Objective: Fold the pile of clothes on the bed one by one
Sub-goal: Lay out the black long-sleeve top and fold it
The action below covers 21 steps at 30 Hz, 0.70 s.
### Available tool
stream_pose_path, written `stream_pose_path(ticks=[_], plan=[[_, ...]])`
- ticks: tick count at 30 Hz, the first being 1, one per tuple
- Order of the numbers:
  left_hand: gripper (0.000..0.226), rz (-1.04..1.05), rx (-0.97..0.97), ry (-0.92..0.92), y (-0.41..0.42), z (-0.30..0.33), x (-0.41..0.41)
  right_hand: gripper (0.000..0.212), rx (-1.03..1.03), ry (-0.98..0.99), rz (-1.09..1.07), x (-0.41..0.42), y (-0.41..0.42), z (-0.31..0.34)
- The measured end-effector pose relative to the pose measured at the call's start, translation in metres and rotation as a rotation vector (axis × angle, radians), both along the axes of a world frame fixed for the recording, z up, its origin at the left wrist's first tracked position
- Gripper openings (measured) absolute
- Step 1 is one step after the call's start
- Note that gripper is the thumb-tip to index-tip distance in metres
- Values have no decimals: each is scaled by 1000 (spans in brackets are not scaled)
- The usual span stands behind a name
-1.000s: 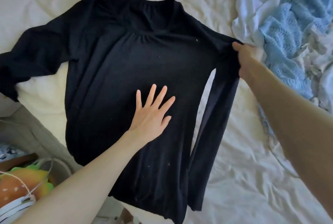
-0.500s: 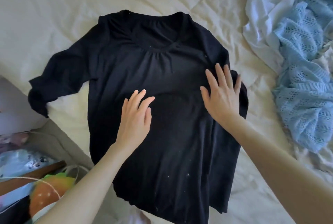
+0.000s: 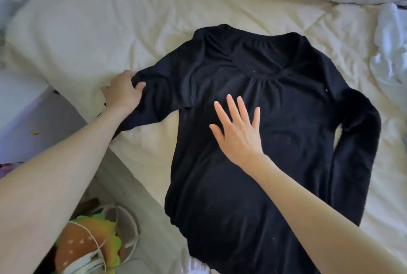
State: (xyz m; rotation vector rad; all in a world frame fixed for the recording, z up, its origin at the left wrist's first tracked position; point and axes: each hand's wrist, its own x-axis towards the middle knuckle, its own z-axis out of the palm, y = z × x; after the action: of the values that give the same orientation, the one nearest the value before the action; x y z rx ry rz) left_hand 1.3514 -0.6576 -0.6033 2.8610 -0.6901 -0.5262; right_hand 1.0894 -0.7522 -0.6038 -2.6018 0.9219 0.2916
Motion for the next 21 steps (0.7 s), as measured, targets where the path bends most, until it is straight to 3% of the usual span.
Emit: stream_pose_path(ticks=[6, 10, 13, 17, 19, 21], plan=[[24, 303, -425, -62, 2, 6, 48, 66, -21, 97, 14, 46, 15, -11], [24, 239, -422, 37, 4, 5, 70, 67, -7, 186, -18, 57, 13, -15], [38, 144, -468, 194, 16, 6, 66, 64, -33, 96, -36, 66, 26, -7], [38, 192, -634, 132, 72, 4, 38, 56, -80, -53, -39, 70, 64, 5], [37, 271, -584, 124, 109, -3, 24, 54, -90, -55, -107, 64, 80, 5], [48, 296, -429, 245, 139, -12, 15, 54, -65, -17, -223, 54, 90, 2]])
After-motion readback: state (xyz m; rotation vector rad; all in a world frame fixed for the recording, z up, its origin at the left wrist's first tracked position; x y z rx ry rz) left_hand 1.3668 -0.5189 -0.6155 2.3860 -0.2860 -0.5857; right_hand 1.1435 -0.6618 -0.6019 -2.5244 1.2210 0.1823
